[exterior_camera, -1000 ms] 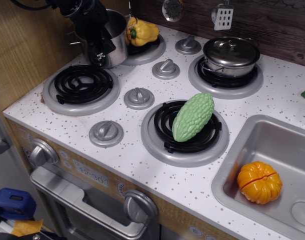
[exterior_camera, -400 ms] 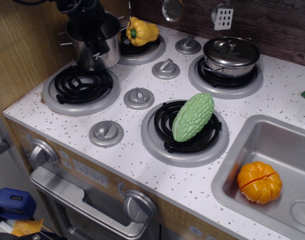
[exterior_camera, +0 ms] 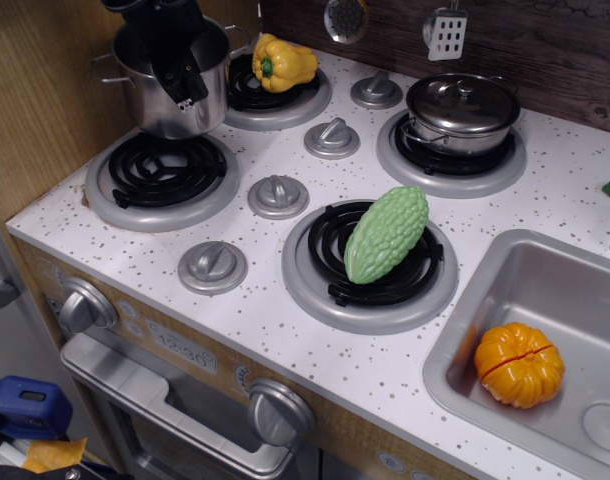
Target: Put pot on stove which is near stove
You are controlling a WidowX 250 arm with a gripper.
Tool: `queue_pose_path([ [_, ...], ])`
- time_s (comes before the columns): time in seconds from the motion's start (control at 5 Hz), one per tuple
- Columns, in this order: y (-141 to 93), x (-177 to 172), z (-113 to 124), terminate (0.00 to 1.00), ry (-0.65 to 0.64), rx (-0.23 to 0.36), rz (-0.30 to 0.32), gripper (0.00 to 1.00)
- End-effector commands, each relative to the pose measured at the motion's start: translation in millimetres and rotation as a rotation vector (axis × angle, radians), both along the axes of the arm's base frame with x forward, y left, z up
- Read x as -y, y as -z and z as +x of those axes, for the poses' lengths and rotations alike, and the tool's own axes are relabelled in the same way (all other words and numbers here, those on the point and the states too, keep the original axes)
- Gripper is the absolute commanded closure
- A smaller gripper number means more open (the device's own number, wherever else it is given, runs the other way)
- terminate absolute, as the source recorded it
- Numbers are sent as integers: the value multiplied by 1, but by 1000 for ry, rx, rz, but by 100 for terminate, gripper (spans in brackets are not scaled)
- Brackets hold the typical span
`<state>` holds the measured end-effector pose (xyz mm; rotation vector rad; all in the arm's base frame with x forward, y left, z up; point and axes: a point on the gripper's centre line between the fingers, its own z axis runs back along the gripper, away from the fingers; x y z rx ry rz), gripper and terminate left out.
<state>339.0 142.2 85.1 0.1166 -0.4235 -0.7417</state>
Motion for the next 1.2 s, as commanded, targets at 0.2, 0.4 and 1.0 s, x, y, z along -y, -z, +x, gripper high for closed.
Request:
queue_pose_path([
  [0.2,-18,7,-24,0,-68,36,-17,100],
  [0.4,-12,4,-25,0,-67,51,-40,0],
  [1.0,-4,1,-24,100,-59,61,-63,0],
])
